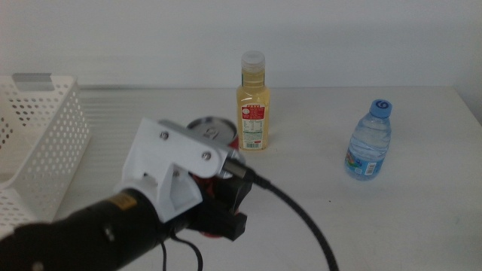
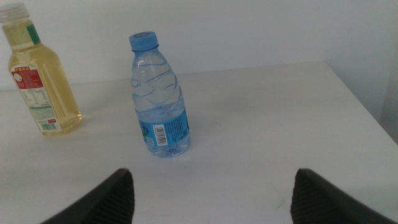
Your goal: Use arms to grab the bottles and put them into the dustbin to the left of the table.
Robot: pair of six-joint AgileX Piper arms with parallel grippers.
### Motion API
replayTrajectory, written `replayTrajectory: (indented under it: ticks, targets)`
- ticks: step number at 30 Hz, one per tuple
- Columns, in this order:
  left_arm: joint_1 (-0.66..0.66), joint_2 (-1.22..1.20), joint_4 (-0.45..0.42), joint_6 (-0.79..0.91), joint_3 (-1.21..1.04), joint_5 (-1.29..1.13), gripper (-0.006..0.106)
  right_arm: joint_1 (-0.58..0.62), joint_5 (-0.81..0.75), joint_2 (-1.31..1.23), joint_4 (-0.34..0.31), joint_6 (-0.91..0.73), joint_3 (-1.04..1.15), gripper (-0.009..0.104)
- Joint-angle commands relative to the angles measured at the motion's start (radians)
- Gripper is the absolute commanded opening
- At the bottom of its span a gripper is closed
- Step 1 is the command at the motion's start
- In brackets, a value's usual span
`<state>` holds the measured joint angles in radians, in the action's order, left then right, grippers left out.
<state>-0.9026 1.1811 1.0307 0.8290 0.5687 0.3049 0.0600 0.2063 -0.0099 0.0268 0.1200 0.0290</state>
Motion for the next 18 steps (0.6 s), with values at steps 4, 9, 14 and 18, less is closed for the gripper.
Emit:
replayTrajectory:
  ticks: [4,9,14,18]
  targets:
    - [-0.001,-0.037,0.296,0.379,0.093,0.061,-0.005,-0.005,-0.075,-0.027,-0.006,-0.013,-0.009,0.066]
    - [-0.001,-0.052,0.288,0.423,0.115,0.068,-0.005,-0.005,-0.075,-0.027,-0.006,-0.013,-0.009,0.066]
    - [0.034,-0.074,-0.157,-0.061,0.118,-0.035,-0.005,-0.004,-0.075,-0.027,-0.006,-0.013,-0.009,0.066]
    - [0.190,-0.070,-0.520,-0.497,0.166,-0.260,-0.005,-0.004,-0.075,-0.027,-0.006,-0.013,-0.009,0.066]
